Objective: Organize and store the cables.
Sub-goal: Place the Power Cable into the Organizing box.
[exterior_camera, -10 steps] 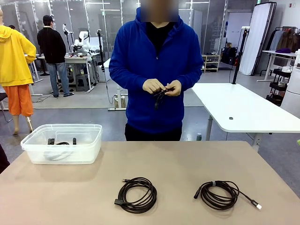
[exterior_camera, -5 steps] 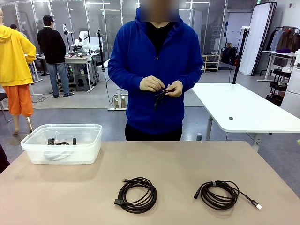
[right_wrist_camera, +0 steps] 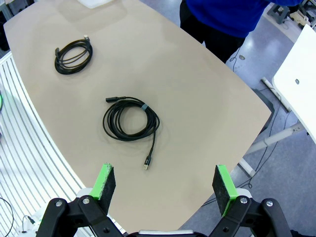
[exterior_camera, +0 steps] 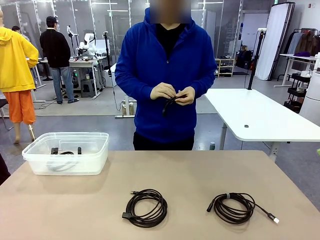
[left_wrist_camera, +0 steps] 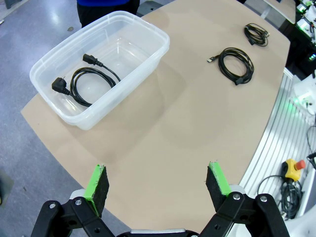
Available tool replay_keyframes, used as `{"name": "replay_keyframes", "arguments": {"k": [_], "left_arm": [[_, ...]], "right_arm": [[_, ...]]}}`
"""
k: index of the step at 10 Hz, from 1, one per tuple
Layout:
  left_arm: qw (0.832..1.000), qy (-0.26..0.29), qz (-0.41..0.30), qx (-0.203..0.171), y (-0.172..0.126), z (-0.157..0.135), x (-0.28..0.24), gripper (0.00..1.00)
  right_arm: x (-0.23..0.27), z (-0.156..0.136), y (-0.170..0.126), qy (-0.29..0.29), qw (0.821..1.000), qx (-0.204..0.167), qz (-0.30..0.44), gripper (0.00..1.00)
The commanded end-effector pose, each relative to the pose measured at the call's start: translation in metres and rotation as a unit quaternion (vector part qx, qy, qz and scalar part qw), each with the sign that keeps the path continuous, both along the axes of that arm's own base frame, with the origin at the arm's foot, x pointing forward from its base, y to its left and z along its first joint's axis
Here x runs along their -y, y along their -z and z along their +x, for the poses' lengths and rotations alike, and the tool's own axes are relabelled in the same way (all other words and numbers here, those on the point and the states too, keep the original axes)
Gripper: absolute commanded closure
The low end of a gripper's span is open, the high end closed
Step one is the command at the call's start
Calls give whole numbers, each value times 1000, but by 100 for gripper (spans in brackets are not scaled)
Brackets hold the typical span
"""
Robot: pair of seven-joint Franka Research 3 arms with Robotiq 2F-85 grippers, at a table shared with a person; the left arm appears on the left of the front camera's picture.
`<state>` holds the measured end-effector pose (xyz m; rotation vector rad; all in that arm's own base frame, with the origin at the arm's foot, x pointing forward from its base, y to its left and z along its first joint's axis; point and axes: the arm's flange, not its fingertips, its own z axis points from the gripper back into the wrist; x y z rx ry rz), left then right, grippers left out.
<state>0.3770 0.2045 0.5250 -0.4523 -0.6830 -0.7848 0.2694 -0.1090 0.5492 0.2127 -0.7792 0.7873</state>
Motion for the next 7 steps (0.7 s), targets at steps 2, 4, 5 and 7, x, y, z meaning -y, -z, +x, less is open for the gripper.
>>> {"name": "replay_keyframes", "arguments": {"k": [2,4,5,7], "left_arm": [[1000,-1,5,4,-2,-2,1,0],[1000,-1,5,4,-2,-2,1,0],[1000,-1,5,4,-2,-2,1,0],[1000,-1,5,4,-2,-2,1,0]], "right_arm": [[2,-1,1,-7,1000,3,-3,0],[2,-1,1,-7,1000,3,-3,0],[2,-1,1,-7,1000,3,-3,0],[2,-1,1,-7,1000,3,-3,0]]}}
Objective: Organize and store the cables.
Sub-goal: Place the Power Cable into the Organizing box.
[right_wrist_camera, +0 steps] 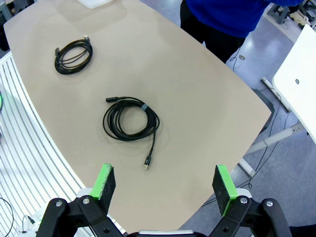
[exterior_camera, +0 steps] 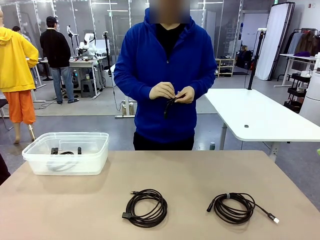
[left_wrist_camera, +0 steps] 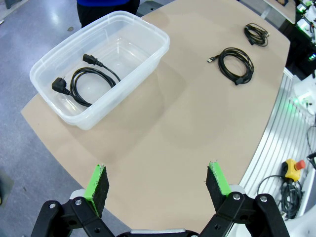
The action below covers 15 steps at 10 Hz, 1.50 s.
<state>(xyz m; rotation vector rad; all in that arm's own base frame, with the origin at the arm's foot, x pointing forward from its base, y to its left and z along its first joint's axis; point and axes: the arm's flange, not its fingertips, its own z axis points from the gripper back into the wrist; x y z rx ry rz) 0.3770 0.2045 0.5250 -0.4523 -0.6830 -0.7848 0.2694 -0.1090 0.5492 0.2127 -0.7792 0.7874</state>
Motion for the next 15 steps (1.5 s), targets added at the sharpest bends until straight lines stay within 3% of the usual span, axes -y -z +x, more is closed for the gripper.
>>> {"name": "replay_keyframes", "arguments": {"k": [1,15], "left_arm": [[1000,-1,5,4,-2,-2,1,0],[1000,-1,5,4,-2,-2,1,0]], "right_arm": [[2,-1,1,-7,1000,3,-3,0],[2,-1,1,-7,1000,3,-3,0]]}}
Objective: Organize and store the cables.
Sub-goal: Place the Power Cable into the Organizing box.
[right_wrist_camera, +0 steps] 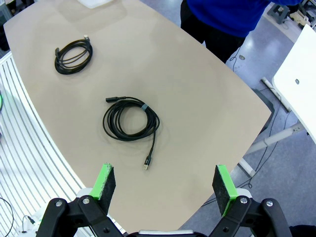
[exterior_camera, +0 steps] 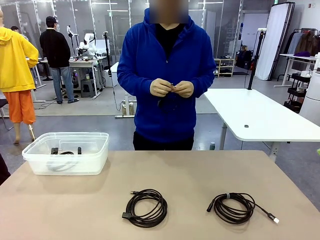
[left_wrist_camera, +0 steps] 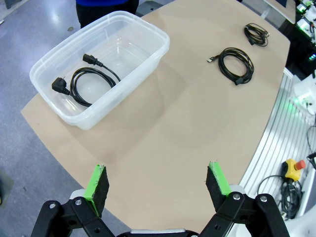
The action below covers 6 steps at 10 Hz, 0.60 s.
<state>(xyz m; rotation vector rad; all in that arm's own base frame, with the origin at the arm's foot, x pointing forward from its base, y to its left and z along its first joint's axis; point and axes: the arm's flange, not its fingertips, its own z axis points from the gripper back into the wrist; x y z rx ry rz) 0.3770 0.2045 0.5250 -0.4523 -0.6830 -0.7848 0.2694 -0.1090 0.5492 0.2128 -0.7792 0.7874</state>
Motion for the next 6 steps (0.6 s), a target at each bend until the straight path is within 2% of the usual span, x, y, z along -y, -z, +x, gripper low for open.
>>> {"name": "replay_keyframes", "arguments": {"k": [1,6], "left_arm": [[1000,-1,5,4,-2,-2,1,0],[1000,-1,5,4,-2,-2,1,0]], "right_arm": [[2,-1,1,-7,1000,3,-3,0],[2,-1,1,-7,1000,3,-3,0]]}}
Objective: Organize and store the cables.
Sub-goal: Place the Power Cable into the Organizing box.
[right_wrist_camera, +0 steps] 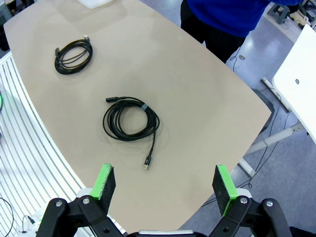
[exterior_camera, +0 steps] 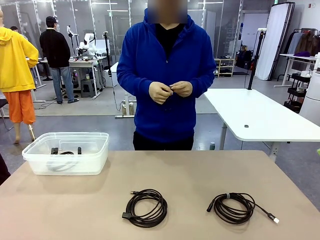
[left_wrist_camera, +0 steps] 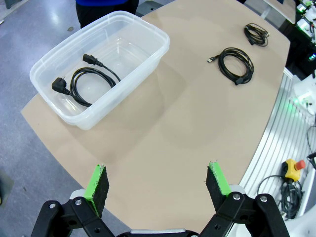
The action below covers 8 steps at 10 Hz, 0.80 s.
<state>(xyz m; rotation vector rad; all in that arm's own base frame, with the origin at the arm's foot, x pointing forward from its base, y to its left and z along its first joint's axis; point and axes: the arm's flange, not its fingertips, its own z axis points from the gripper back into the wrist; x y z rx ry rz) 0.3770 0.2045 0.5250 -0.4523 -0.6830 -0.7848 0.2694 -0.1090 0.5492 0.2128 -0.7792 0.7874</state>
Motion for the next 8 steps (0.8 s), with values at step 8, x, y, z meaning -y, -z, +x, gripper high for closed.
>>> {"name": "replay_keyframes", "arguments": {"k": [8], "left_arm": [[1000,-1,5,4,-2,-2,1,0]], "right_arm": [[2,-1,1,-7,1000,3,-3,0]]}}
